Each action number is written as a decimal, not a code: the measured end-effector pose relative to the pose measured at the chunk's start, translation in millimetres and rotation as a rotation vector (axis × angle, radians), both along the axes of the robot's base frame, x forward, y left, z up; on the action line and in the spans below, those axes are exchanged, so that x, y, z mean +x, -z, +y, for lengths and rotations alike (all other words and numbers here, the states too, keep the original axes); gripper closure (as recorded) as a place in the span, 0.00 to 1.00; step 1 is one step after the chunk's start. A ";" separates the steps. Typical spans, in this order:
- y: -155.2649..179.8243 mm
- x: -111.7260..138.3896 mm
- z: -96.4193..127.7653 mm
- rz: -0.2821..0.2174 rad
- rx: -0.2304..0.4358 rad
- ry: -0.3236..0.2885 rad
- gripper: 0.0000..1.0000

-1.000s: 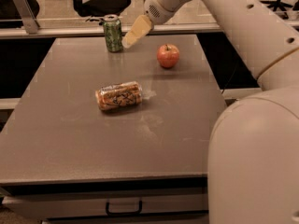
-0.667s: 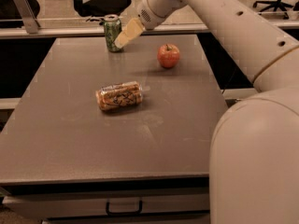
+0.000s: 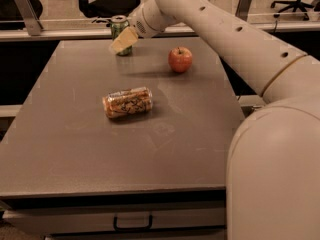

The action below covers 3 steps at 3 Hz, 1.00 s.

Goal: Knock green can over

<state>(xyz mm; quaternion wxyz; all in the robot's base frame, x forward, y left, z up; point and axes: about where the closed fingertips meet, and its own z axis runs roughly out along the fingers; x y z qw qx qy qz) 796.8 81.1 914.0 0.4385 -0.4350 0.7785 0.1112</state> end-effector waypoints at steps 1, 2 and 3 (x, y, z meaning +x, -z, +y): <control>2.0 6.5 12.5 -0.031 0.029 -0.019 0.00; 2.8 21.6 24.2 -0.032 0.055 -0.018 0.00; 2.0 35.6 32.6 -0.029 0.071 -0.010 0.00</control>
Offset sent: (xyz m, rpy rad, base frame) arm 0.0367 0.0290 0.0052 0.0825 -0.0429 0.0073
